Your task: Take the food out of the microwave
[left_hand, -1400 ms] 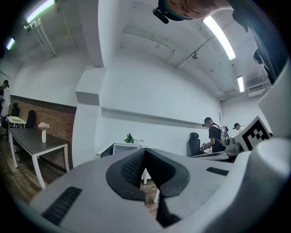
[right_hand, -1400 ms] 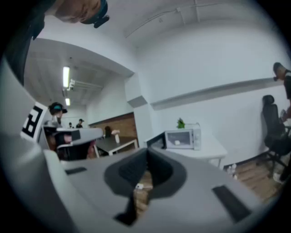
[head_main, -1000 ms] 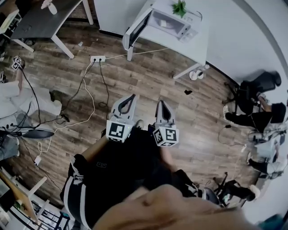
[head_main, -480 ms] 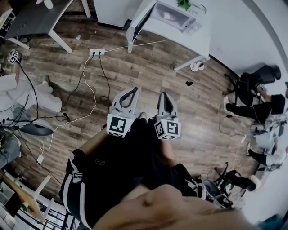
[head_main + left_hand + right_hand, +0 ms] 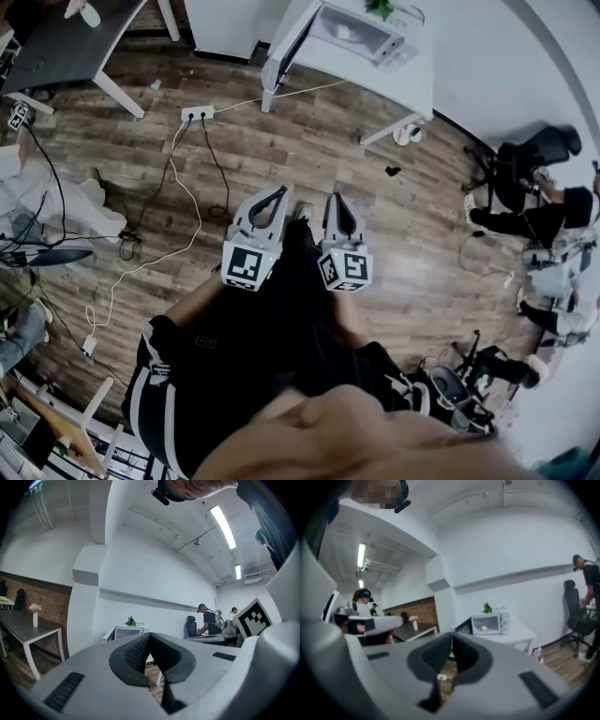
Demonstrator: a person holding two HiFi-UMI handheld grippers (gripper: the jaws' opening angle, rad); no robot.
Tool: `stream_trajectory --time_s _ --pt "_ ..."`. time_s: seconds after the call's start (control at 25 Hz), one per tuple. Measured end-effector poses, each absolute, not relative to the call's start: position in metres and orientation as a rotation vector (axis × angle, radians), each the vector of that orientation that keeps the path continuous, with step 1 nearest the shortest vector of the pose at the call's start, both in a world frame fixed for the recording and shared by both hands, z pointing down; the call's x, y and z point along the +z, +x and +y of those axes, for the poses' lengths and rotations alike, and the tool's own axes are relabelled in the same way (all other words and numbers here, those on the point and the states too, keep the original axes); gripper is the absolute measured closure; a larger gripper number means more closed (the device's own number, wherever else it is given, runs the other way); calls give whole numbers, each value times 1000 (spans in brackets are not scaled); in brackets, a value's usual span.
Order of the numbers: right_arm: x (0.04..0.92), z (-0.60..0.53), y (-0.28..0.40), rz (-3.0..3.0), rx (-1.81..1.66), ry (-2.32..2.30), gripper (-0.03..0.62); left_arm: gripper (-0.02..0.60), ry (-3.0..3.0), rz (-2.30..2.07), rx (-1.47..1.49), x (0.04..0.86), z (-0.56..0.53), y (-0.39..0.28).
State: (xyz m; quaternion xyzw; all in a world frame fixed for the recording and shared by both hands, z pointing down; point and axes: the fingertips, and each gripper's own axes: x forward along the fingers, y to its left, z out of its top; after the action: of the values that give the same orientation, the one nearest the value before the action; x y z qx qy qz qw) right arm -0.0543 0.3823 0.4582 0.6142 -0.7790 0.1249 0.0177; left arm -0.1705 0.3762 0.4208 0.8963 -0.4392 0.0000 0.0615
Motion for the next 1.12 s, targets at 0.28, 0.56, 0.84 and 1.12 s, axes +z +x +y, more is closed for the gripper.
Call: stream_trajectory --time_s 0.28,0.56,0.84,1.12 --pt "466 348 -43 -2427 386 1909 562 551 2693 -1330 -15 430 347 -156" --pt "472 289 -12 -2444 391 1876 562 551 2661 -1355 2 434 293 -126" --pt "478 215 31 -2459 385 1802 562 552 2638 -1394 33 442 220 -77" --pt "485 138 73 -2512 381 1677 562 552 2547 -1483 46 444 146 -28"
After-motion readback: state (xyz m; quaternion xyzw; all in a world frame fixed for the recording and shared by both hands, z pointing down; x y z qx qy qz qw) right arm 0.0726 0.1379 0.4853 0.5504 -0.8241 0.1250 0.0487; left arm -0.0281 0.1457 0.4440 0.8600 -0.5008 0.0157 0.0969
